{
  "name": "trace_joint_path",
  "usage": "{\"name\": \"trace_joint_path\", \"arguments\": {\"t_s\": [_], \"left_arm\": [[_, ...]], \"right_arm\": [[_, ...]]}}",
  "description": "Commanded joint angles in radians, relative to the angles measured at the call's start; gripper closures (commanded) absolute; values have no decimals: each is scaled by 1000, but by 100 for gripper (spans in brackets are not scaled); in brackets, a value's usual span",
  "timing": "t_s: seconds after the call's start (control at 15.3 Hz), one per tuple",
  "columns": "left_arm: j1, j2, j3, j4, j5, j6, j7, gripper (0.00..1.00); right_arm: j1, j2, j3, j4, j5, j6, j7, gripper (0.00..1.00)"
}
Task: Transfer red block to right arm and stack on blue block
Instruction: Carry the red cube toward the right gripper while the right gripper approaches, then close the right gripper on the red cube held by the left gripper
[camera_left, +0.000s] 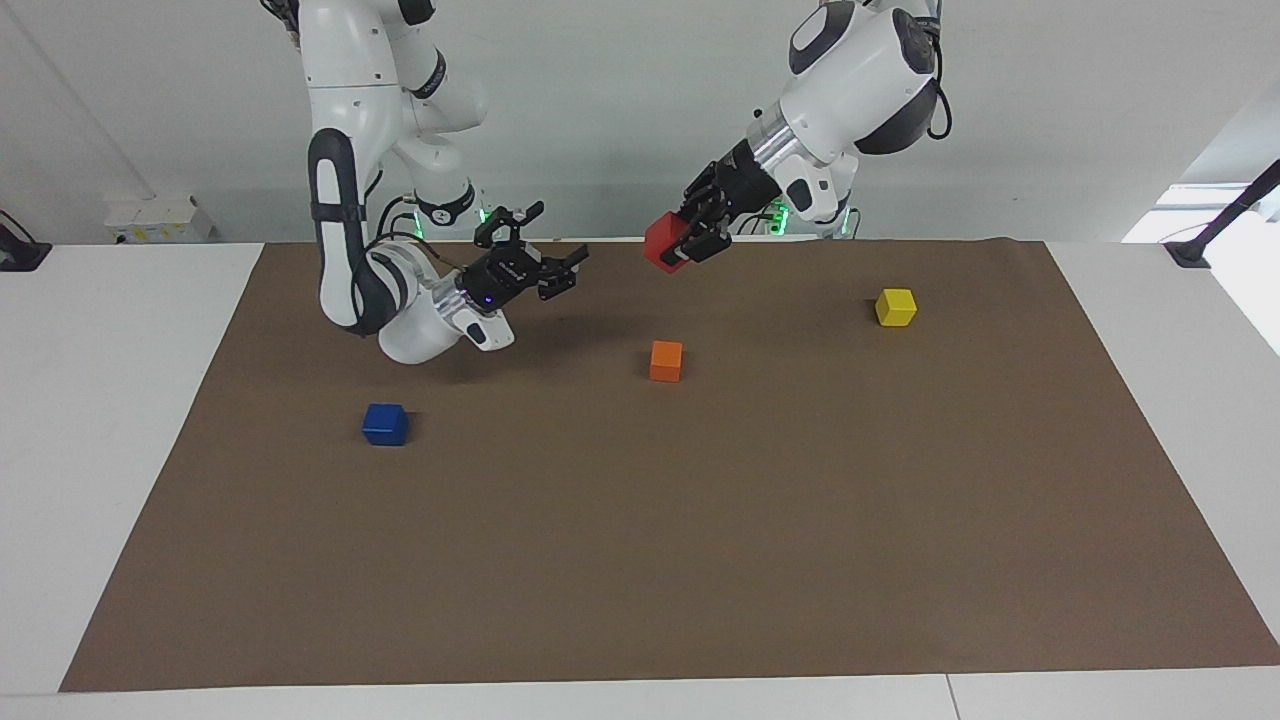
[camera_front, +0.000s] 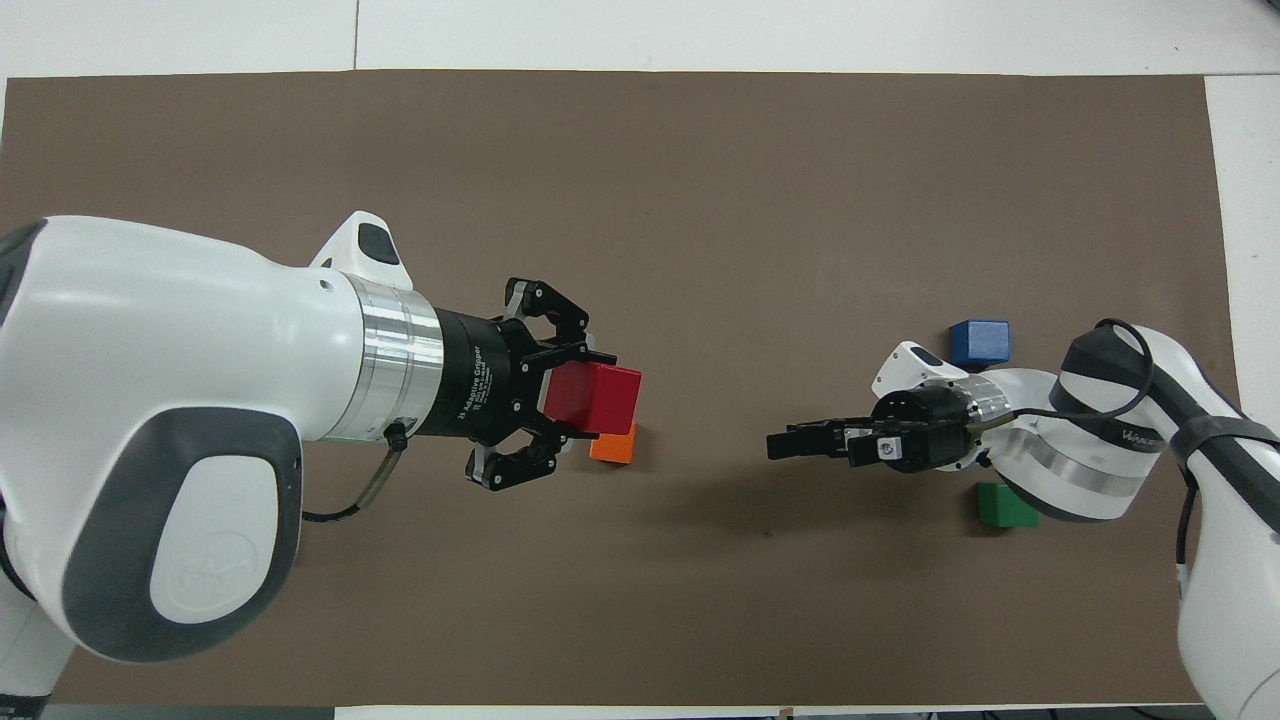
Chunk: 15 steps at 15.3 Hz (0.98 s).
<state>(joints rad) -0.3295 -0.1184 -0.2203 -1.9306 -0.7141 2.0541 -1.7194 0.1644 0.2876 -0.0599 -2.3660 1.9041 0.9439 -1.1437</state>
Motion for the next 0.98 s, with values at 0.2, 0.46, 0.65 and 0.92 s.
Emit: {"name": "trace_joint_path", "arguments": {"t_s": [0.2,0.46,0.65,0.92], "left_arm": [[-105,-83,10,-114,-28,87,-86,100],[-141,-90,9,-134,-28,112,-100,100],[-168,-99,9,-162,-27,169,-98,100],[-181,-86,7,-180,-27,241,-98,100]], "right_arm": [[61,108,-1,56,98,-48,-87,0],[92,170,0,116,113,-40,-159,0],[112,168,2,128,156,-40,-156,0],[122,170,23,131,220,-40,-153,0]]}}
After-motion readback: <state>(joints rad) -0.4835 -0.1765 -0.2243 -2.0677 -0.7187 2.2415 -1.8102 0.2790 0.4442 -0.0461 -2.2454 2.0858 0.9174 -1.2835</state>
